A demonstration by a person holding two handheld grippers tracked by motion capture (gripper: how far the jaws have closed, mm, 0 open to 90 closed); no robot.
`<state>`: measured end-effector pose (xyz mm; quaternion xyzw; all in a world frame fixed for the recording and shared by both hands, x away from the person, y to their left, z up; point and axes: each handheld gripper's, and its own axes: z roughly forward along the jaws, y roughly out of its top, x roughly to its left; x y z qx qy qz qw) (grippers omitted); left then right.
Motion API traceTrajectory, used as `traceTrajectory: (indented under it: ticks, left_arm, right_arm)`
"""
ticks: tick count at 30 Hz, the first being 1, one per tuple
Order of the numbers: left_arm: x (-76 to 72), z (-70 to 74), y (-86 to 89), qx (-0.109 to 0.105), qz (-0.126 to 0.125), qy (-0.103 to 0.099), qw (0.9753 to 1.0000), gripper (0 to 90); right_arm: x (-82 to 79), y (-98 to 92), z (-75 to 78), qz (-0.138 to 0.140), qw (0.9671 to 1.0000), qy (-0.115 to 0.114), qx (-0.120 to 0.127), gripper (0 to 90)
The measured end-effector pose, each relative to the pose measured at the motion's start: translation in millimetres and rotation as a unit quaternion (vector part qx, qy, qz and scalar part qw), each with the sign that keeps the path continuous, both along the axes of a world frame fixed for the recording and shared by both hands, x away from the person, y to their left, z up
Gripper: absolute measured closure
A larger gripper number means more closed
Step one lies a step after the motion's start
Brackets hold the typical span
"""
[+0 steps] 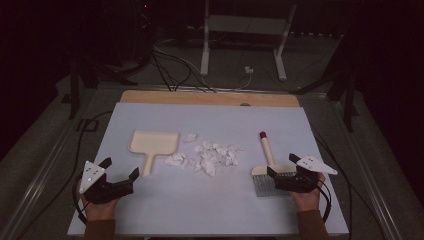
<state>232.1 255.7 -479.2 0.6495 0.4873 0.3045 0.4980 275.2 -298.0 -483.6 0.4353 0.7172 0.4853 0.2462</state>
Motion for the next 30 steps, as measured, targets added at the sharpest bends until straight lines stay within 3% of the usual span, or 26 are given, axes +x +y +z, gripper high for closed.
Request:
traceTrajectory:
  ticks: [9,11,16,30]
  left_arm:
    - [0.7,-0.6,1.9,-0.001,0.011,-0.001,0.9999,0.3]
    - [1.3,-1.8,2.2,0.000,0.016,-0.001,0.9999,0.3]
    - [0.4,-2.6,2.6,0.003,0.023,-0.001,0.9997,0.3]
    - [-0.1,-4.0,3.5,0.002,0.024,-0.001,0.9997,0.3]
  right_arm:
    - [1.9,1.4,3.1,0.004,1.0000,0.006,0.002,0.0]
    - [2.1,1.2,6.9,0.007,0.9999,0.008,0.012,0.0]
    - [3.8,3.5,15.9,0.009,0.9999,0.005,0.009,0.0]
    - [24.7,2.5,35.5,-0.005,0.9999,0.009,0.003,0.0]
